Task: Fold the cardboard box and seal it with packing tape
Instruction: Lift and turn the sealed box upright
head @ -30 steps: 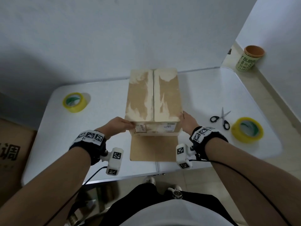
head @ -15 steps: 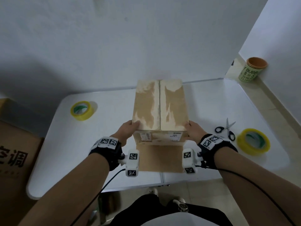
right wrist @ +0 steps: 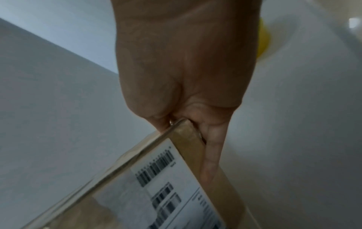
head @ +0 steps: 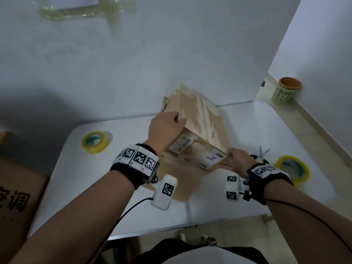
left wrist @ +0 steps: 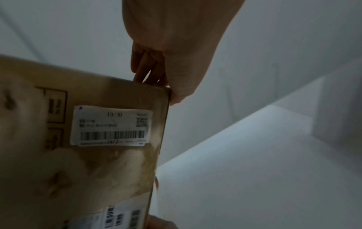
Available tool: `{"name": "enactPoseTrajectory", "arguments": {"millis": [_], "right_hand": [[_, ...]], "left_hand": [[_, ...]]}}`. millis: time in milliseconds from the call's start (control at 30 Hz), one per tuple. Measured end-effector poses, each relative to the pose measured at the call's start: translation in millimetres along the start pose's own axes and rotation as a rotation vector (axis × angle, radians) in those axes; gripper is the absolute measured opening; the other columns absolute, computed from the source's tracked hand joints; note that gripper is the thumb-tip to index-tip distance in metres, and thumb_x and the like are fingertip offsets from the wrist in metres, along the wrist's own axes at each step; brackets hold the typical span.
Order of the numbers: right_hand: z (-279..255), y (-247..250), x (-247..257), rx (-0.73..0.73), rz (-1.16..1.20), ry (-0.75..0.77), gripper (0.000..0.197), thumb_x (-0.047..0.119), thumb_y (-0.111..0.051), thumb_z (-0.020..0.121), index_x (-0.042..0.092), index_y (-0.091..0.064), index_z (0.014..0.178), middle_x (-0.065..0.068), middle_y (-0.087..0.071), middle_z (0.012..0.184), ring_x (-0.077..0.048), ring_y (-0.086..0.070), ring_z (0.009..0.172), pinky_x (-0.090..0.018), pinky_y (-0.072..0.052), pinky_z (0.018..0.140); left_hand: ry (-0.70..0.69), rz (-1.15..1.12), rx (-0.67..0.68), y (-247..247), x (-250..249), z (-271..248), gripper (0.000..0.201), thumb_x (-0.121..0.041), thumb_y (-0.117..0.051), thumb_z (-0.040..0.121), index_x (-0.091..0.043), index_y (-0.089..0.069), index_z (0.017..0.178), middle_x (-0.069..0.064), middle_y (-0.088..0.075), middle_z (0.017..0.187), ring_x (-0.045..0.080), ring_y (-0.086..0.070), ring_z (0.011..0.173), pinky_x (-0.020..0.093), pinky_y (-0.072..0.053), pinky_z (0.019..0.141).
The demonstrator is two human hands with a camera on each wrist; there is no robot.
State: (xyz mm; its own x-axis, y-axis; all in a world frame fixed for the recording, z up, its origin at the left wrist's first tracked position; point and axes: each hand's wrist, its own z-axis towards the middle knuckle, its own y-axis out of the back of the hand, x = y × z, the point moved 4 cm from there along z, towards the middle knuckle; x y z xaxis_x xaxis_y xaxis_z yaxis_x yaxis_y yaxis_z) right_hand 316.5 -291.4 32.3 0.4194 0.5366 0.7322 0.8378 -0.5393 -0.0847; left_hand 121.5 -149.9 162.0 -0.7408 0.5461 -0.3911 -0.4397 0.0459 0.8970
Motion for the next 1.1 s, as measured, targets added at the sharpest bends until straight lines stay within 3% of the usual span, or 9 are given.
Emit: {"name": "enactPoseTrajectory", "arguments": {"millis": [100,200,267,333,433,667,867,967,1100], "right_hand": [[4.3,6.8,-12.7,-0.055,0.104,-0.043,0.027,0.017,-0.036,0.103,-0.003,-0.052,0.111,-0.02,-0.064,0.099,-0.032,-0.064,0.083,-0.046,-0.059,0.058],[6.0,6.9,-21.1,-0.027,-0.171,-0.084,0.06,0.049,-0.046,0.095,-0.003,-0.054,0.124,-0.021,-0.067,0.109,-0.038,-0.067,0.089,-0.05,-0.059,0.076],[0.9,2.0,-26.1,0.102,-0.434,-0.174,0.077,0.068,-0.052,0.083,0.011,-0.048,0.135,-0.013,-0.057,0.133,-0.038,-0.06,0.112,-0.045,-0.047,0.094],[-6.1,-7.3,-24.5,0.179,-0.547,-0.168,0.064,0.055,-0.042,0.095,0.023,-0.027,0.148,-0.008,-0.036,0.15,-0.03,-0.046,0.132,-0.041,-0.037,0.093],[-6.5,-7.5,-7.3,0.157,-0.468,-0.055,0.064,0.042,-0.043,0.099,0.017,-0.02,0.152,-0.007,-0.022,0.157,-0.028,-0.03,0.141,-0.044,-0.041,0.106],[-7.3,-18.9,35.1,0.106,-0.322,0.01,0.054,0.048,-0.041,0.098,0.023,-0.035,0.145,-0.002,-0.041,0.146,-0.032,-0.052,0.122,-0.042,-0.047,0.101],[1.9,-46.3,49.9,0.089,-0.494,0.09,0.057,0.052,-0.041,0.095,0.013,-0.04,0.137,-0.002,-0.048,0.129,-0.024,-0.059,0.107,-0.033,-0.052,0.09],[8.4,-46.0,51.3,0.119,-0.559,0.103,0.051,0.043,-0.043,0.098,0.007,-0.043,0.134,-0.01,-0.051,0.123,-0.029,-0.06,0.107,-0.037,-0.054,0.092],[6.5,-47.9,45.6,0.201,-0.377,-0.016,0.059,0.047,-0.044,0.097,0.006,-0.038,0.138,-0.025,-0.051,0.127,-0.039,-0.062,0.104,-0.041,-0.057,0.086]], "left_hand": [[-0.112,0.073,-0.037,12.3,-38.5,14.4,0.045,-0.044,-0.046,0.094,-0.018,-0.035,0.059,-0.004,-0.044,0.055,0.01,-0.04,0.051,0.026,-0.025,0.05],[-0.186,0.047,0.026,9.0,-60.4,26.0,0.038,-0.038,-0.045,0.095,-0.012,-0.053,0.069,0.001,-0.057,0.065,0.019,-0.054,0.064,0.032,-0.04,0.061],[-0.258,0.009,0.146,-9.8,-68.8,22.5,0.034,-0.033,-0.046,0.094,-0.007,-0.065,0.083,0.008,-0.068,0.079,0.024,-0.062,0.075,0.039,-0.05,0.072],[-0.288,0.033,0.341,-40.6,-69.6,9.2,0.027,-0.029,-0.048,0.094,-0.011,-0.066,0.1,0.01,-0.07,0.098,0.028,-0.064,0.09,0.04,-0.051,0.081],[-0.229,0.035,0.51,-72.8,-54.5,-6.7,0.037,-0.025,-0.047,0.096,-0.019,-0.053,0.131,0.007,-0.058,0.132,0.03,-0.057,0.116,0.042,-0.044,0.099],[-0.175,-0.047,0.616,-65.0,-43.0,0.8,0.048,-0.025,-0.047,0.098,-0.025,-0.04,0.146,-0.002,-0.033,0.155,0.02,-0.032,0.141,0.027,-0.019,0.114],[0.149,-0.279,0.383,-38.2,16.0,9.8,0.048,-0.024,-0.05,0.097,-0.022,-0.042,0.144,0.001,-0.038,0.151,0.022,-0.037,0.137,0.03,-0.027,0.11],[0.371,-0.077,0.586,-35.6,47.8,7.4,0.06,-0.047,-0.039,0.099,-0.006,-0.038,0.143,0.015,-0.045,0.145,0.03,-0.045,0.129,0.036,-0.034,0.107],[0.428,-0.127,0.788,-40.8,47.9,-2.1,0.079,-0.066,-0.021,0.095,-0.009,-0.031,0.148,0.012,-0.042,0.148,0.029,-0.043,0.133,0.041,-0.027,0.114]]}}
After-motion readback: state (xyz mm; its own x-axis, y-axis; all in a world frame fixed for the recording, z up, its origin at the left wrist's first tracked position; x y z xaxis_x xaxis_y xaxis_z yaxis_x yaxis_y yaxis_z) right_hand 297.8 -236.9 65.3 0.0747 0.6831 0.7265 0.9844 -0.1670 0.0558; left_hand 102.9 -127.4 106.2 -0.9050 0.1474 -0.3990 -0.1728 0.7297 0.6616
